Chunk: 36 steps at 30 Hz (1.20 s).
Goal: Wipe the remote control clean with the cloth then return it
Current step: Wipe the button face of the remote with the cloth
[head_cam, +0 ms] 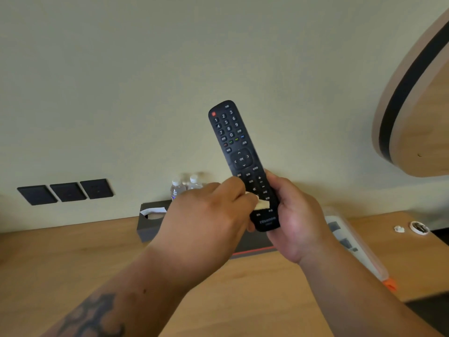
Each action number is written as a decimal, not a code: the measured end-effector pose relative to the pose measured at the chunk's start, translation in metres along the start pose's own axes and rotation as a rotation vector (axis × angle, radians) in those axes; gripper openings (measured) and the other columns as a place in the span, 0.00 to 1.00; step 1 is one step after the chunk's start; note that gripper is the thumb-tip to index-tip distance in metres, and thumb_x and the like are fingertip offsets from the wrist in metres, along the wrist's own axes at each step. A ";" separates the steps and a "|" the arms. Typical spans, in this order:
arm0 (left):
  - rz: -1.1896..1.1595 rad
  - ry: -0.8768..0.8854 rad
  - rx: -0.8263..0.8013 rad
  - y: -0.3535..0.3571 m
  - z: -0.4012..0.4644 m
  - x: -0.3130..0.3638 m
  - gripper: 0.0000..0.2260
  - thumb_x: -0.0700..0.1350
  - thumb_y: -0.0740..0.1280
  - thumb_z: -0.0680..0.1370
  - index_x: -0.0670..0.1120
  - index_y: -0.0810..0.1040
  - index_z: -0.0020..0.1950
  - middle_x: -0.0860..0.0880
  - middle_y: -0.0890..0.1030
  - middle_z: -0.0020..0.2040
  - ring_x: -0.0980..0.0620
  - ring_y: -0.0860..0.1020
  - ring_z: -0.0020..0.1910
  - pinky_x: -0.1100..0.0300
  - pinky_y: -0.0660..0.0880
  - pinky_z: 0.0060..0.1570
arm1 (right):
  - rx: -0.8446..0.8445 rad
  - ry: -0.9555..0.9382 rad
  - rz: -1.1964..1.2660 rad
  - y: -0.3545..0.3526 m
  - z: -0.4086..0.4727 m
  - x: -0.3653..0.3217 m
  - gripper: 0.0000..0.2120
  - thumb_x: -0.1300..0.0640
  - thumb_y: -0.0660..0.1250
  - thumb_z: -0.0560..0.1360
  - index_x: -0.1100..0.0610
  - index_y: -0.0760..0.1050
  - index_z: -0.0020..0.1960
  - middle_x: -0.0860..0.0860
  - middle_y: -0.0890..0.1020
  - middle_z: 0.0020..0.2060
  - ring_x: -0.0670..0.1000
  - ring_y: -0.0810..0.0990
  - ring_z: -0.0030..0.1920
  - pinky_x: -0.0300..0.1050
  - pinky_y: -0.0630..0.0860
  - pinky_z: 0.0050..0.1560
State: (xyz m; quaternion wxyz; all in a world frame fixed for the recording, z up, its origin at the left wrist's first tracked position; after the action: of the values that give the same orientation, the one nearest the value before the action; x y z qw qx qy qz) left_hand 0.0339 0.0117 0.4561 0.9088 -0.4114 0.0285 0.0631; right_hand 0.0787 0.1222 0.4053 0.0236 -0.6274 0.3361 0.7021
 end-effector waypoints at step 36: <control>-0.018 0.139 -0.065 0.017 -0.017 0.011 0.07 0.38 0.71 0.73 0.48 0.83 0.47 0.49 0.79 0.41 0.47 0.76 0.34 0.52 0.71 0.25 | 0.042 0.157 -0.094 -0.006 0.008 0.004 0.21 0.48 0.64 0.75 0.64 0.81 0.56 0.57 0.83 0.48 0.52 0.79 0.44 0.43 0.73 0.37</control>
State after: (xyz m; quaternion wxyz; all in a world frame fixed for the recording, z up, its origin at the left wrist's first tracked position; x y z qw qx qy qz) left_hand 0.0426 0.0116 0.4311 0.8914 -0.4443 0.0856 0.0270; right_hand 0.0735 0.1293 0.3987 0.0432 -0.6948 0.3217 0.6418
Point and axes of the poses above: each hand's wrist, its own z-axis towards the middle knuckle, its own y-axis out of the palm, x = y × z, the point moved 6 cm from there along z, towards the middle knuckle
